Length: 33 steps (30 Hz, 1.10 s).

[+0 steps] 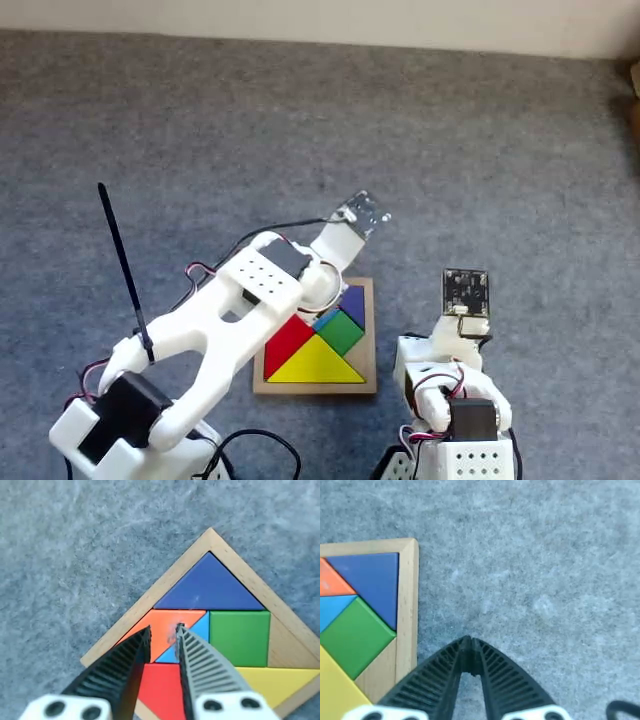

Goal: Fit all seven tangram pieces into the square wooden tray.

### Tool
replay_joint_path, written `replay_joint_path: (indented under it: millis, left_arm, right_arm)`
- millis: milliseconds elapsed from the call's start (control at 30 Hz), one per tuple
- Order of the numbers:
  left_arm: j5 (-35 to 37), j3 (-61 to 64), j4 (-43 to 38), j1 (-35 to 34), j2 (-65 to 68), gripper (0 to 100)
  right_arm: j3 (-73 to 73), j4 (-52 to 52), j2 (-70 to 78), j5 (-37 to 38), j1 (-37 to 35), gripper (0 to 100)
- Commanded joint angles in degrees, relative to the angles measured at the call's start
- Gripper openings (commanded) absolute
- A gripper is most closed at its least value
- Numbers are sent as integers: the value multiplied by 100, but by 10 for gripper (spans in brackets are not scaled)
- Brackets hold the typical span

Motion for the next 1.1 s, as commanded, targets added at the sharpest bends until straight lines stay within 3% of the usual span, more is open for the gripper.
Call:
replay_joint_path:
  millis: [0, 300, 967, 1067]
  left_arm:
    - [9, -286, -35, -75, -92, 96]
    - [26, -92, 668, -154, -1640, 95]
    - [26, 2290, 703, -1991, -6387, 94]
    - [18, 2607, 703, -2237, -6853, 57]
  right_arm:
    - [778, -163, -92, 53, 110, 5]
    - [778, -163, -92, 53, 110, 5]
    - [778, -163, -92, 53, 110, 5]
    - [778, -163, -92, 53, 110, 5]
